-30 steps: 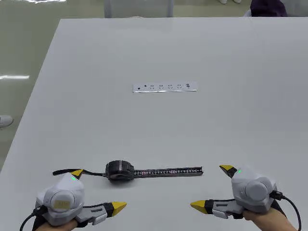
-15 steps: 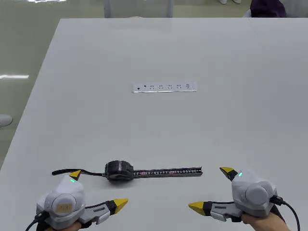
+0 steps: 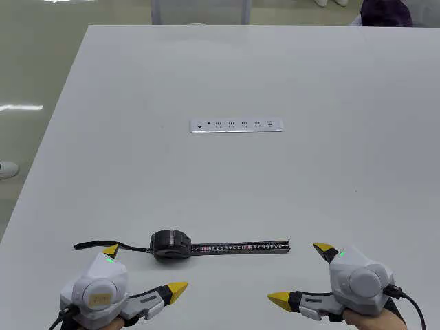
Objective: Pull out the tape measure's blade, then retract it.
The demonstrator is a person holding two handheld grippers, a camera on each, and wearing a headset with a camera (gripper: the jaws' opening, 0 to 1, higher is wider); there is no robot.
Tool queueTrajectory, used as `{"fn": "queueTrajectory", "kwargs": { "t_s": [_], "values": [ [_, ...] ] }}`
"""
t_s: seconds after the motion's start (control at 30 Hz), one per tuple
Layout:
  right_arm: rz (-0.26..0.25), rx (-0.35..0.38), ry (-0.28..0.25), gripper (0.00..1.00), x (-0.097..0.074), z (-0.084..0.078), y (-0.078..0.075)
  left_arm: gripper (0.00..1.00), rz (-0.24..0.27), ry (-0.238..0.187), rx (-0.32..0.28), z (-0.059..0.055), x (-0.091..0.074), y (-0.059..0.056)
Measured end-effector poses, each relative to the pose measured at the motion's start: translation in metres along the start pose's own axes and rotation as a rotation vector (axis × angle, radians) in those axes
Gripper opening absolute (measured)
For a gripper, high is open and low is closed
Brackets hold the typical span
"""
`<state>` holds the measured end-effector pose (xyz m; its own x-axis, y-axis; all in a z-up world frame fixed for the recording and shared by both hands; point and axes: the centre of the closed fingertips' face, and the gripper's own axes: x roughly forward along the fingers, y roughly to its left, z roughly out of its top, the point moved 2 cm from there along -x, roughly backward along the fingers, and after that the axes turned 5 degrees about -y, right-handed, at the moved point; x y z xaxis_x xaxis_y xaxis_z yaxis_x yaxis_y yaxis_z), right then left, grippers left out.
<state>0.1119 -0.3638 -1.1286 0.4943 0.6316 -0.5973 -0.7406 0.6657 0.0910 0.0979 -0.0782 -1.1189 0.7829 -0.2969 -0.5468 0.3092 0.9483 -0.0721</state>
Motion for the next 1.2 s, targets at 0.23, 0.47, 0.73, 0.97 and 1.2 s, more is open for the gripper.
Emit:
{"fn": "queueTrajectory", "kwargs": {
  "t_s": [0.23, 0.47, 0.73, 0.97, 1.2],
  "values": [
    [0.011, 0.004, 0.004, 0.92, 0.004, -0.003, 0.000, 0.99, 0.024, -0.017, -0.025, 0.000, 0.007, -0.003],
    [0.039, -0.009, 0.002, 0.89, 0.009, -0.009, 0.000, 0.99, 0.070, -0.033, -0.060, -0.001, 0.012, 0.000],
    [0.081, -0.066, -0.022, 0.83, 0.014, -0.011, -0.006, 0.99, 0.118, -0.047, -0.076, -0.006, 0.019, -0.001],
    [0.120, -0.091, -0.027, 0.76, 0.019, -0.013, -0.012, 0.96, 0.161, -0.070, -0.104, -0.006, 0.026, -0.001],
    [0.158, -0.130, -0.015, 0.71, 0.027, -0.018, -0.022, 0.94, 0.190, -0.061, -0.115, -0.012, 0.035, -0.003]
  ]
}}
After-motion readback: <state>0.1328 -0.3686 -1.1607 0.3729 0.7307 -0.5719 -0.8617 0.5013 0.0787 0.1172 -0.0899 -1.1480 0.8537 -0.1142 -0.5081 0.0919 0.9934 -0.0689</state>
